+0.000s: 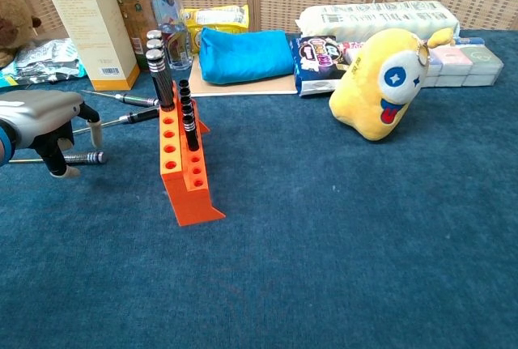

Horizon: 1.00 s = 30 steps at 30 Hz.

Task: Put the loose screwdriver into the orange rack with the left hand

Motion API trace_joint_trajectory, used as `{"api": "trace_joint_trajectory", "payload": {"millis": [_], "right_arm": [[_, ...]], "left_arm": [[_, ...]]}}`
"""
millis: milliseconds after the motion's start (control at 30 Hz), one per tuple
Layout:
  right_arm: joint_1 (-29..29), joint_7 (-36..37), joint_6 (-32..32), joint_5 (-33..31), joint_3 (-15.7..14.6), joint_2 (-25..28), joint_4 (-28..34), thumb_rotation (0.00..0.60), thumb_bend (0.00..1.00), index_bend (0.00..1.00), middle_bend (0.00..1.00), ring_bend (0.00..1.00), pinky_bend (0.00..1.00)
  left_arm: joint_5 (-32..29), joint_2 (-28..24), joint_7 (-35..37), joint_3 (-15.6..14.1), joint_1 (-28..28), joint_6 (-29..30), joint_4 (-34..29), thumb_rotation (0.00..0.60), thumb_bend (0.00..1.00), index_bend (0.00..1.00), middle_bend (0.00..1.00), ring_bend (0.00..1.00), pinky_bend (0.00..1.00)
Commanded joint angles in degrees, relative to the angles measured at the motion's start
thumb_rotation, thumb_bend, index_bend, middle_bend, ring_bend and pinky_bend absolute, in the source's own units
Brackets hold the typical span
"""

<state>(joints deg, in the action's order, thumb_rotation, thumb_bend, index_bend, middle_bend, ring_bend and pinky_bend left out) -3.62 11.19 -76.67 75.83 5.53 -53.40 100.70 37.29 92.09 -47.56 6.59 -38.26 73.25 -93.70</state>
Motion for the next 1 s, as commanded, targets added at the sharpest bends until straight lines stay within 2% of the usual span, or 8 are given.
{"api": "trace_joint_trajectory", "payload": {"millis": [33,133,433,1000], "right_arm": [[0.0,0.0,0.0,0.0,0.0,0.0,0.1,0.600,0.04,0.00,0.14,0.01,0.00],[0.0,-0.1,-0.1,0.1,0.0,0.0,0.1,0.600,0.04,0.00,0.14,0.01,0.00],[-0.1,-0.2,0.1,-0.1,0.0,0.0,0.0,0.600,0.04,0.00,0.14,0.01,0.00],[-0.3,-0.3,0.6,-0.4,0.0,-0.2,-0.1,0.600,0.04,0.00,0.14,0.01,0.00]], "left_arm": [[3.4,0.4,1.1,-1.4,0.8,0.9,1.3,0.600,0.23,0.41,1.00,1.00,1.00],[5.1,1.1,2.3,-1.3,1.3,1.5,2.7,0.600,0.23,0.41,1.00,1.00,1.00],[5.0,3.3,3.4,-0.4,2.0,0.2,6.6,0.600,0.25,0.42,1.00,1.00,1.00],[3.7,5.1,1.9,2.1,1.4,-1.8,8.0,0.600,0.31,0.43,1.00,1.00,1.00]]}}
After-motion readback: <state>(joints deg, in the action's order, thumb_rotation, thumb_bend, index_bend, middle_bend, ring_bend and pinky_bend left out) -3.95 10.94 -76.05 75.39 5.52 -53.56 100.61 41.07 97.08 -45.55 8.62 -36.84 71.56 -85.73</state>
